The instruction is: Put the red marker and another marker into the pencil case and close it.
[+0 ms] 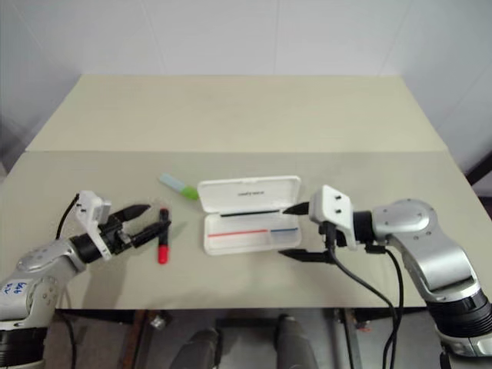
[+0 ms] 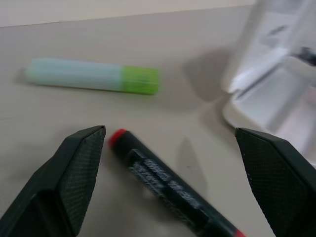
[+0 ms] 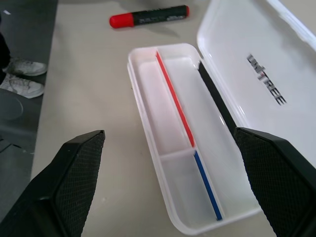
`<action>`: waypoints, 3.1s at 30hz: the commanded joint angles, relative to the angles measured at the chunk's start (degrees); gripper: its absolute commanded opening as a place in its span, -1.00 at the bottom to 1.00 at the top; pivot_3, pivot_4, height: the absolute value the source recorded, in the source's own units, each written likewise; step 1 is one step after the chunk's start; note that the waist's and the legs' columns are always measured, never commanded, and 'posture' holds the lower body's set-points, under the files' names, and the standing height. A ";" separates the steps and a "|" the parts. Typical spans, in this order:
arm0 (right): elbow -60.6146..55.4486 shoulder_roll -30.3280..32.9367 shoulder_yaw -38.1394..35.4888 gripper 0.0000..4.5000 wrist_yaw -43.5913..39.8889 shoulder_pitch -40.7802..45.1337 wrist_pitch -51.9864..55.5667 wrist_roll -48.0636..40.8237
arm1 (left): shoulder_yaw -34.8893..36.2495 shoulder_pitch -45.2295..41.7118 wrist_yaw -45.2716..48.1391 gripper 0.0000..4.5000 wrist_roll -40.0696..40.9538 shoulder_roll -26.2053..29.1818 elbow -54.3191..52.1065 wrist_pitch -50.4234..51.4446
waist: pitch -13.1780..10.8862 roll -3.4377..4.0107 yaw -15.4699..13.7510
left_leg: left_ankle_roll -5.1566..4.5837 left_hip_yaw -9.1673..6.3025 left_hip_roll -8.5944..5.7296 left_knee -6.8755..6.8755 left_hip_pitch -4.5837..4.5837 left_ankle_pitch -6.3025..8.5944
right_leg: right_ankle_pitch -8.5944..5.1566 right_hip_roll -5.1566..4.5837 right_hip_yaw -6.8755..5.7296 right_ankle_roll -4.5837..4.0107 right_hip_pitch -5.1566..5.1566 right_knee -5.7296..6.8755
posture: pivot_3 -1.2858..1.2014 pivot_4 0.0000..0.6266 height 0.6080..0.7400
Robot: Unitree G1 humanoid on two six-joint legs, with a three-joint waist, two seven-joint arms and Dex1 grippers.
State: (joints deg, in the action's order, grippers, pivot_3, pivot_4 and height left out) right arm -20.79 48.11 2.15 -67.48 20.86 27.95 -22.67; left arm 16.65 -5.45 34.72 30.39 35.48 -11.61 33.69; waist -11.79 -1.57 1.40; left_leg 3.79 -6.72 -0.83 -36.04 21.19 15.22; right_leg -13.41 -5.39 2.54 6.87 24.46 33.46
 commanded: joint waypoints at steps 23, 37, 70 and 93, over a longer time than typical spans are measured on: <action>5.26 3.20 -2.45 1.00 -0.98 0.42 -5.46 -0.18 | -4.42 -1.05 -15.13 0.02 -3.53 0.72 -10.28 24.31 | -0.05 -0.09 0.19 | 0.01 0.13 0.01 0.01 -0.06 0.01 | -0.02 0.03 0.08 -0.05 -0.02 -0.05 | 0.03 -0.52 1.00; 6.00 3.59 -8.07 1.00 -4.48 -6.07 -9.03 -4.70 | -3.14 -13.58 -2.55 -0.73 -2.80 4.86 -1.77 10.04 | -0.15 -0.27 -0.13 | 0.01 0.12 0.02 -0.05 0.03 0.00 | 0.00 0.02 0.03 -0.07 -0.02 -0.07 | 0.03 -0.52 1.00; 14.78 2.74 -15.85 1.00 -8.22 -11.78 -19.69 -7.99 | -35.57 -44.85 25.17 -0.73 -4.18 -6.25 1.25 9.43 | -0.25 -0.31 0.21 | 0.00 0.36 -0.03 -0.05 -0.01 0.03 | 0.43 0.04 0.35 0.89 -0.01 -0.10 | 0.03 -0.52 1.00; 8.96 1.03 -16.04 1.00 -1.37 -16.17 -17.22 -9.26 | -46.04 -45.69 12.41 0.13 -25.30 -9.70 4.25 12.45 | -0.25 -0.31 0.11 | -0.05 0.52 -0.15 -0.12 -0.04 0.02 | 0.39 0.07 0.76 0.99 -0.01 -0.10 | 0.03 -0.52 1.00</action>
State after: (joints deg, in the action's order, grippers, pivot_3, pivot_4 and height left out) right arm -9.82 49.27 -11.91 -69.34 5.08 10.60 -30.90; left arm -29.53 -49.81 47.56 6.13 26.09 -6.50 46.14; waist -12.04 -1.88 1.51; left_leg 3.74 -6.20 -0.98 -36.15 21.15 15.24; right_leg -13.02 -5.32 3.30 7.86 24.45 33.36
